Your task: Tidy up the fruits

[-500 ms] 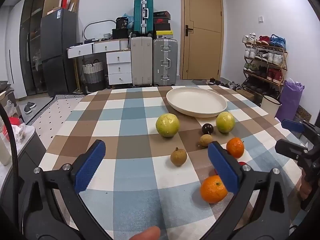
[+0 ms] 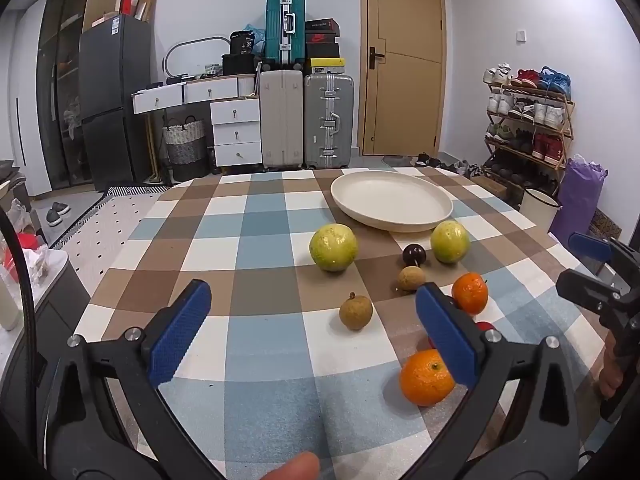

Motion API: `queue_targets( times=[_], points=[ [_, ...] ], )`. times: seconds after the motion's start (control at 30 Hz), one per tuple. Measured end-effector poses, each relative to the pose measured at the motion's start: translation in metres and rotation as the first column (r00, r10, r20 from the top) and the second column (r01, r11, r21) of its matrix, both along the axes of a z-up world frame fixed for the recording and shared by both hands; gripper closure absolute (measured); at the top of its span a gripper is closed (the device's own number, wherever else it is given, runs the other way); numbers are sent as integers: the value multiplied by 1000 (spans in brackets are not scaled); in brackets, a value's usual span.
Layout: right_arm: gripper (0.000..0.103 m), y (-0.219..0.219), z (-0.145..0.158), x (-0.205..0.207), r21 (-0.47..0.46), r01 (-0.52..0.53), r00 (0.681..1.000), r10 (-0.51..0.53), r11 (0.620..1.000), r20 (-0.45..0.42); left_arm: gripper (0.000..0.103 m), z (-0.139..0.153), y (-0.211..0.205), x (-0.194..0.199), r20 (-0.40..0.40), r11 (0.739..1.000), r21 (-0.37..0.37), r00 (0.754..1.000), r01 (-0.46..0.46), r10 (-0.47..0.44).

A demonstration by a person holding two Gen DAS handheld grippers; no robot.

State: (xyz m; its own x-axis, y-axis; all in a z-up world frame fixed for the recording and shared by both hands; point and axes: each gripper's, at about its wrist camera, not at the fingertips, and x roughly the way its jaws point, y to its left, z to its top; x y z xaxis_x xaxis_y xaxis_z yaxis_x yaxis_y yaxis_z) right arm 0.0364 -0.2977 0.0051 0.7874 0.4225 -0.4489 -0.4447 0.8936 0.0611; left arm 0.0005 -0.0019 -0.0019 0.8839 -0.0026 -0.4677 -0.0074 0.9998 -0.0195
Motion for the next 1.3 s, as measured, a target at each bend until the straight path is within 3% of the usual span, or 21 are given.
queue_targets(
  times=[1.3],
  points=[
    [0, 12, -7, 10, -18, -2, 1000, 2, 1000, -5, 1, -1, 3, -1, -2, 1000, -21, 1000, 0, 0]
  ],
)
